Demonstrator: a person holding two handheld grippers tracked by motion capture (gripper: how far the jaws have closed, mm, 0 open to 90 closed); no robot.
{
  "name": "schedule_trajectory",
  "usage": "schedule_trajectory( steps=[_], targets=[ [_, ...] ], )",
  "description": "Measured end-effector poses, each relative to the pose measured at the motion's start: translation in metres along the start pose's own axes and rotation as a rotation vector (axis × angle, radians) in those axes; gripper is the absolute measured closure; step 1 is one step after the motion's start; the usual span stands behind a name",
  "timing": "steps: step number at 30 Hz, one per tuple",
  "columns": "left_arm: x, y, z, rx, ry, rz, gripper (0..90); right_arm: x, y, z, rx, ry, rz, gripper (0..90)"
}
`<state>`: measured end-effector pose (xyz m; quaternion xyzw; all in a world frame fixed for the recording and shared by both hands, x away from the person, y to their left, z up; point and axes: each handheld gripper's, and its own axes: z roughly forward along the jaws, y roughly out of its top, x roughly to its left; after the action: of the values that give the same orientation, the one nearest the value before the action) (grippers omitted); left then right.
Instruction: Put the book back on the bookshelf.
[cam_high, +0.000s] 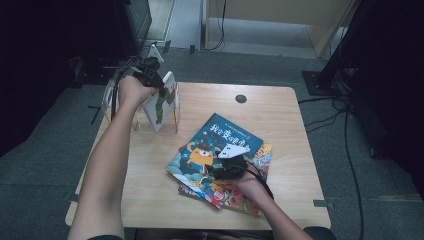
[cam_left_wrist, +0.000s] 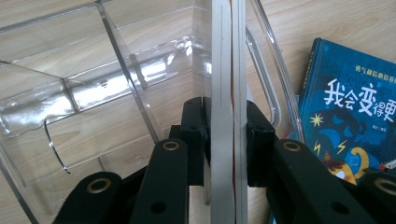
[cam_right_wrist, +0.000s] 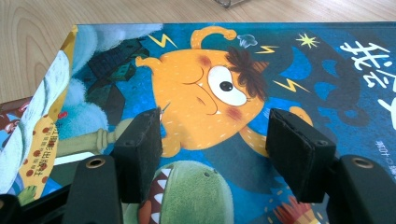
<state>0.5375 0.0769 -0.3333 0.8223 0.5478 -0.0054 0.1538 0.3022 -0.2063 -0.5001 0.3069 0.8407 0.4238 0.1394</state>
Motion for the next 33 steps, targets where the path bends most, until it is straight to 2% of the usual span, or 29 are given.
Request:
schedule_trajectory(
  steps=[18, 33],
  targets=[
    [0.004, -0.002, 0.015, 0.018, -0.005, -0.018, 75.7, 0.0, 0.0, 0.0, -0.001, -0.002, -0.002, 36.1],
    [0.002, 0.0, 0.022, 0.032, 0.0, -0.01, 75.3, 0.0, 0.001, 0.001, 0.0, 0.003, -0.001, 36.1]
  ],
)
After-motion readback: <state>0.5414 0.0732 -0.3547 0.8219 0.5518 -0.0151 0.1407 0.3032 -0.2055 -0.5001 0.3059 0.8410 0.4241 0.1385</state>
